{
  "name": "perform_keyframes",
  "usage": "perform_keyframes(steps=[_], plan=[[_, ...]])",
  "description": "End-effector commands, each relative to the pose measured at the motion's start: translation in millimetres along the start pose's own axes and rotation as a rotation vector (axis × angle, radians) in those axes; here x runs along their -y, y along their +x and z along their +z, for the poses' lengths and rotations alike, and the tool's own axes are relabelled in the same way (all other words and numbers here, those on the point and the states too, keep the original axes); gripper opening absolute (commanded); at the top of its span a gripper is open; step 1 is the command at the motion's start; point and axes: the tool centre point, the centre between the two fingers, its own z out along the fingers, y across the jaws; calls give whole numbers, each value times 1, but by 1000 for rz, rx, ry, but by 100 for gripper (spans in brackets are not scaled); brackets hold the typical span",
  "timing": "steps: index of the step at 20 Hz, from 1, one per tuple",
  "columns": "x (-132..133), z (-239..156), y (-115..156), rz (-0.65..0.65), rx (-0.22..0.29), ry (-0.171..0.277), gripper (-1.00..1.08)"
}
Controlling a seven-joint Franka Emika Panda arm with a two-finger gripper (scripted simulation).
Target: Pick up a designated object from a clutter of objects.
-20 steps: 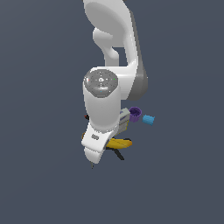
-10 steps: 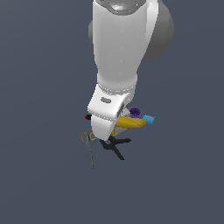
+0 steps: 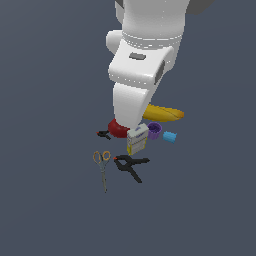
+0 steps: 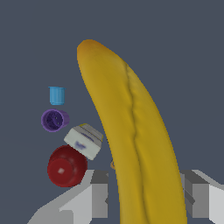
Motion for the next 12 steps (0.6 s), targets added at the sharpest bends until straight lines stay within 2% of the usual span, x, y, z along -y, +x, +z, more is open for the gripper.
perform_keyframes(steps=[1, 6, 12], plan=[[4, -15, 2, 1, 0, 0, -100], [7, -32, 5, 2, -1, 0, -100], [6, -33, 6, 2, -1, 0, -100]])
